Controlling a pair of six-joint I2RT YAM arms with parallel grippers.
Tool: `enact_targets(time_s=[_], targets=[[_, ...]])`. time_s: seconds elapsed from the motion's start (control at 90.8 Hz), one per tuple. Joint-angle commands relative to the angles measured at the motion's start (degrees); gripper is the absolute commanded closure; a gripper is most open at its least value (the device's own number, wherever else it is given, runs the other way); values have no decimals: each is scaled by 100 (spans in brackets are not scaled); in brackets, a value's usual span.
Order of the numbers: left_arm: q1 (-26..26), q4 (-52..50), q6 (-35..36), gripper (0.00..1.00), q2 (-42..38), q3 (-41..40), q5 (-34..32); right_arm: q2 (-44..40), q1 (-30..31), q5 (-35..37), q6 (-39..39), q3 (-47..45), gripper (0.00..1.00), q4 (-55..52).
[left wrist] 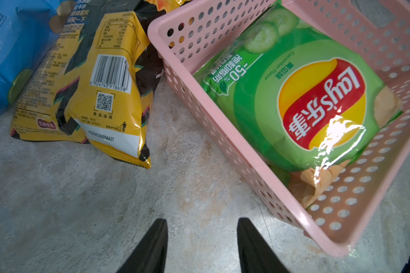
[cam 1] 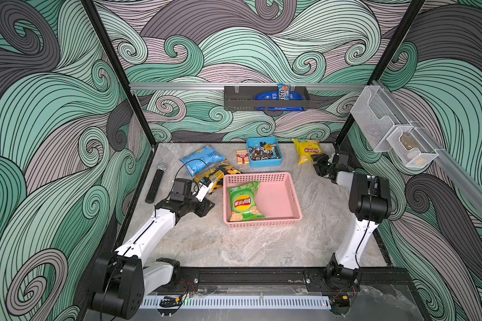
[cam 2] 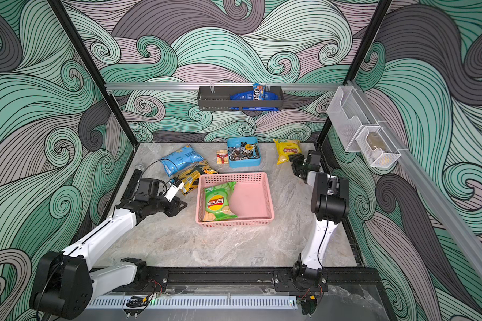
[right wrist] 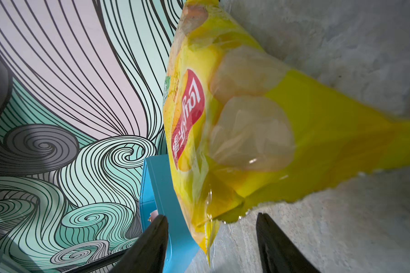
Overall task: Put the potato chips into the basket
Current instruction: Pick up the potato chip from the corner of the board.
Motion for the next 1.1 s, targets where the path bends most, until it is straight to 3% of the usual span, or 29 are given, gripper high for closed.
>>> enact_targets(time_s=[0.0,0.11,0.275,0.352,0.561,0.892,1.09], targets=[[35,27,60,50,40,37,72,188,-14,-91,33,163,42,174],[35,22,56,50,56,35,80,316,-15,-95,50,199,53,174],[34,25,54,50,69,44,74,146,-20,-100,39,29,88,339],[35,22,58,49,69,39,74,-42,-17,-101,-18,-15,100,335],[35,15,59,50,69,49,74,-838,-21,-272,-149,-242,100,318],[33,51,55,50,21,29,30,-2762,12,-612,-65,-1388,100,312],[35,49,49,50,30,21,37,-4091,457,-576,-283,-1858,100,-125]])
